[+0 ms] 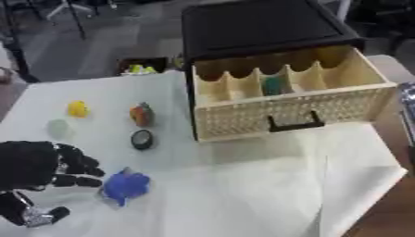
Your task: Pick up objects from table and place into drawer.
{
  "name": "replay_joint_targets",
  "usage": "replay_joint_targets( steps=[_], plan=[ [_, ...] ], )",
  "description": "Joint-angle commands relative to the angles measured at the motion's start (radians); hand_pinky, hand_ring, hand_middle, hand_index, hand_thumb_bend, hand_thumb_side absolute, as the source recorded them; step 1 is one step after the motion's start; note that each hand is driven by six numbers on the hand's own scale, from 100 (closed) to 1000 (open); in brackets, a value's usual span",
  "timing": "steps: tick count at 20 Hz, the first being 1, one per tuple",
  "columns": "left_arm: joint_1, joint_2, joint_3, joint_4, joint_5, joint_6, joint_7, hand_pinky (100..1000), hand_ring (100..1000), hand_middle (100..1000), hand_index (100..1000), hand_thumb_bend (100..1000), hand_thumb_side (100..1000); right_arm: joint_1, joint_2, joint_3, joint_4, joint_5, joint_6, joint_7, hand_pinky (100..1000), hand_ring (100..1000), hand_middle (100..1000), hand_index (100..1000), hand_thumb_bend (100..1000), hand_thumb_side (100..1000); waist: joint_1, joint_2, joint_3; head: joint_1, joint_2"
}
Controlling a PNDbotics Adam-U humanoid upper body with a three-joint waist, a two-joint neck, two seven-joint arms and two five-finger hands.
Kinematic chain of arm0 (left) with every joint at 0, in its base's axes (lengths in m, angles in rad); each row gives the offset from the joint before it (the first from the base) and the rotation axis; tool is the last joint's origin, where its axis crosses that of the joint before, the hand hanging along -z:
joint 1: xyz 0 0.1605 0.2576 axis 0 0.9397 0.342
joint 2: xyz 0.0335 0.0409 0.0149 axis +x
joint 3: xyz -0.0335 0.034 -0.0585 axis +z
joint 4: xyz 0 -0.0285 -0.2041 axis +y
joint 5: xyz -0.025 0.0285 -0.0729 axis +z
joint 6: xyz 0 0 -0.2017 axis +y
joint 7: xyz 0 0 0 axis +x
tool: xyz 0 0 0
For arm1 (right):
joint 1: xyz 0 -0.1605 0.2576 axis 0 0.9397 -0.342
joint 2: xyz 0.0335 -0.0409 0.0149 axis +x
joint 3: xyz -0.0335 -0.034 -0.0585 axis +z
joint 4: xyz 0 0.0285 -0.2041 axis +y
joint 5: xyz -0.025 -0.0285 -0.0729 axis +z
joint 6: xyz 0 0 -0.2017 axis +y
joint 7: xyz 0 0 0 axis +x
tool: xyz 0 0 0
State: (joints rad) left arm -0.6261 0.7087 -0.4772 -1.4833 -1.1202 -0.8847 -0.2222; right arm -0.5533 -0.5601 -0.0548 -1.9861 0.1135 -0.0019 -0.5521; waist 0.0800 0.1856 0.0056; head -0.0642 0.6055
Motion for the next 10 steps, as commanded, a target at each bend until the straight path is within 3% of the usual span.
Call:
replay_joint_targets(
  steps=[1, 10],
  plan=[
    [-0.021, 0.006, 0.007, 0.024, -0.015, -0.022, -0.025, 776, 934, 908, 1000, 176, 1000, -0.010, -0.013, -0.009, -0.014, -0.006, 0.003, 0.001, 383, 538, 484, 694, 100, 602, -0.002, -0.014, -0.002, -0.001, -0.006],
    [-0.045, -0.028, 0.008, 0.070, -0.037, -0.022, -0.009, 781, 942, 918, 1000, 190, 1000, -0.010, -0.008, -0.010, -0.014, -0.008, 0.005, 0.003, 382, 538, 483, 694, 100, 601, -0.002, -0.013, -0.005, 0.001, -0.008]
  ],
)
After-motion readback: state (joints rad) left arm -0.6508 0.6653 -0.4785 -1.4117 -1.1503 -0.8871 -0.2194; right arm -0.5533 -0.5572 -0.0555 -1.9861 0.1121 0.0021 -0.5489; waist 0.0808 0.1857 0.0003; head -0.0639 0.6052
